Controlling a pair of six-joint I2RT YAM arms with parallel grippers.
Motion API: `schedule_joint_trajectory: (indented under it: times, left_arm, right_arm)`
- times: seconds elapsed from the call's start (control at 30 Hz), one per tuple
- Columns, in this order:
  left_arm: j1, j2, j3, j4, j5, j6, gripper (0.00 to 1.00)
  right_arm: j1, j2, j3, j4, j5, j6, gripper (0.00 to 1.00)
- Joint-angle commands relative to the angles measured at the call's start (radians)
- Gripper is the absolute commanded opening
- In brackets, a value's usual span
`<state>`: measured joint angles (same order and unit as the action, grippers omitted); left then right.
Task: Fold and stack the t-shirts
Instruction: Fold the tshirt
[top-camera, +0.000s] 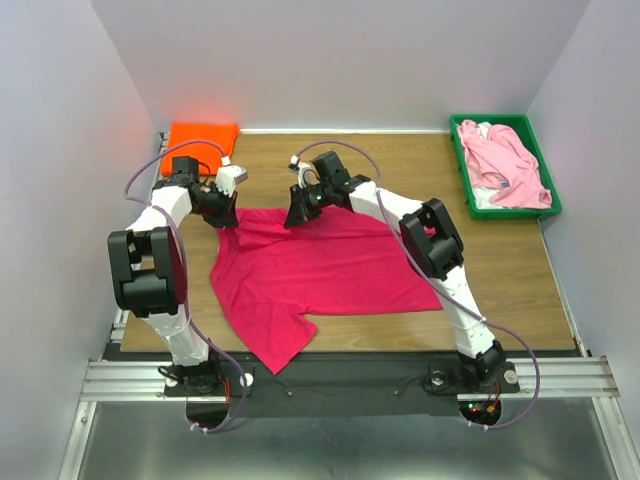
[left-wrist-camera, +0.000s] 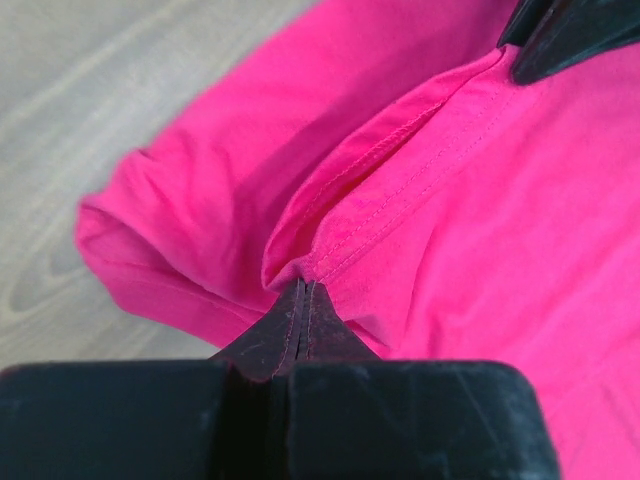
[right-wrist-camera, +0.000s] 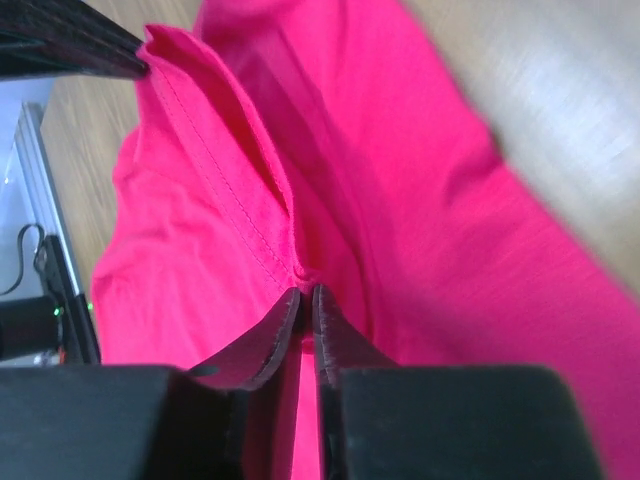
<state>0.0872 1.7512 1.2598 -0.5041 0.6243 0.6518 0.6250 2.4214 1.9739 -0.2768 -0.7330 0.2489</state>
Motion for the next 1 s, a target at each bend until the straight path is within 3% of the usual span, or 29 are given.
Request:
schedule_joint_trajectory:
  times: [0.0,0.1,0.47,0.5,0.53,0.63,0.7,0.73,0.8,0.97]
  left_arm:
    - [0.005,-0.067,-0.036,-0.028,0.022,0.060,0.00]
    - [0.003,-0.096,-0.059,-0.050,0.040,0.123,0.00]
    - [0.003,-0.246,-0.255,-0.134,-0.015,0.399,0.06]
    - [0.005,-0.255,-0.282,-0.140,-0.032,0.432,0.09]
    - [0.003,-0.269,-0.292,-0.145,-0.040,0.448,0.24]
    - [0.005,-0.294,-0.319,-0.189,-0.054,0.517,0.51]
    - [0.003,-0.315,-0.324,-0.233,-0.051,0.561,0.53]
    - [0.003,-0.321,-0.320,-0.238,-0.048,0.562,0.53]
    - [0.005,-0.329,-0.292,-0.247,-0.020,0.557,0.52]
    - [0.002,-0.259,-0.166,-0.192,0.081,0.370,0.47]
  right_arm:
    - [0.024,-0.076,-0.035,0.030,-0.049,-0.025,0.11]
    - [0.033,-0.102,-0.072,0.030,-0.071,-0.039,0.01]
    - [0.073,-0.208,-0.274,0.027,-0.128,-0.102,0.03]
    - [0.073,-0.214,-0.286,0.027,-0.129,-0.112,0.05]
    - [0.074,-0.222,-0.299,0.024,-0.128,-0.118,0.16]
    - [0.074,-0.254,-0.351,0.004,-0.103,-0.160,0.43]
    - [0.073,-0.277,-0.366,-0.025,-0.079,-0.190,0.54]
    - [0.073,-0.298,-0.371,-0.041,-0.057,-0.204,0.54]
    - [0.059,-0.327,-0.392,-0.068,-0.040,-0.223,0.53]
    - [-0.062,-0.409,-0.428,-0.093,-0.057,-0.197,0.47]
